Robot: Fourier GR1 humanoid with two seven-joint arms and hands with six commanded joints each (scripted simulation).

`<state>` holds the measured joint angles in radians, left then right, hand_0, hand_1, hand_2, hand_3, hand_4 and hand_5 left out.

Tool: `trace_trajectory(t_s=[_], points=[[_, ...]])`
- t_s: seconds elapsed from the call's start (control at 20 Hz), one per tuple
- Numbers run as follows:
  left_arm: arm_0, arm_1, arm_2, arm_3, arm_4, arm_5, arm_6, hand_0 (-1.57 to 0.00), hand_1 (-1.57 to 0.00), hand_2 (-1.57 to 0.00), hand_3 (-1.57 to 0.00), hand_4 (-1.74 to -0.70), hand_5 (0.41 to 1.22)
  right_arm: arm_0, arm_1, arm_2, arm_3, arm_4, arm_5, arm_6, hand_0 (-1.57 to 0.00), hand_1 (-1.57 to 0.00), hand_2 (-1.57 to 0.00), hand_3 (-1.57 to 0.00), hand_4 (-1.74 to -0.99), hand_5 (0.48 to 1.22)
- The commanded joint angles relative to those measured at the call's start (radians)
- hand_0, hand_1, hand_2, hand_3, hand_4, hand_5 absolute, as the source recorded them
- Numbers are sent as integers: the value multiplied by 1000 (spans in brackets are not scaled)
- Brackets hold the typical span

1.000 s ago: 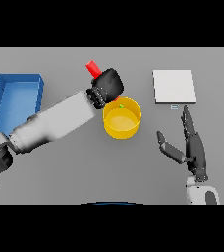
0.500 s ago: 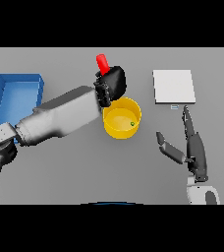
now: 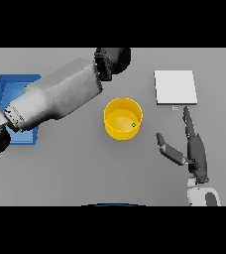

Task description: Pick up the red beaker and tilt it to pour out 1 green nut into yellow bowl. Pick up the yellow bowl and place it on the metallic measuring scale.

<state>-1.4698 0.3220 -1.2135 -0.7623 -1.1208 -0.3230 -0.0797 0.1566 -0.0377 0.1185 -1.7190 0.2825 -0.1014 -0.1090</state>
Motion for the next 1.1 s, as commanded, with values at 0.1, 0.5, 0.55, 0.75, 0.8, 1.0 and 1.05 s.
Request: trace_trajectory(t_s=[0.1, 0.5, 0.55, 0.75, 0.8, 1.0, 1.05], points=[[-79, 46, 69, 73, 51, 49, -16, -1571, -1571, -1483, -1147, -1701, 1221, -6, 12, 3, 4, -22, 11, -4, 1, 1, 1, 1, -1183, 596], [-108, 162, 450, 330, 406, 99, 186, -1571, -1571, -1556, -1360, -1732, 1221, -18, -1, -17, 14, -71, 40, -21, 1, 1, 1, 1, -1222, 592], [-75, 184, 502, 342, 467, 131, 204, -1571, -1571, -1559, -1368, -1733, 1221, -16, 6, -9, 18, -73, 46, -21, 1, 1, 1, 1, -1224, 592], [56, 275, 645, 293, 667, 232, 225, -1571, -1571, -1566, -1426, -1738, 1221, -27, -17, -23, 41, -73, 50, -46, 1, 1, 1, 1, -1222, 586], [104, 300, 676, 268, 714, 261, 244, -1571, -1571, -1567, -1428, -1739, 1221, -35, -14, -18, 36, -73, 51, -41, 1, 1, 1, 1, -1226, 587], [332, 395, 769, 74, 879, 404, 395, -1571, -1571, -1569, -1446, -1740, 1221, -29, -26, -15, 40, -59, 52, -41, 1, 1, 1, 1, -1212, 604], [399, 411, 779, 9, 913, 439, 439, -1571, -1571, -1570, -1445, -1740, 1221, -37, -28, -12, 45, -51, 50, -30, 1, 1, 1, 1, -1212, 610]])
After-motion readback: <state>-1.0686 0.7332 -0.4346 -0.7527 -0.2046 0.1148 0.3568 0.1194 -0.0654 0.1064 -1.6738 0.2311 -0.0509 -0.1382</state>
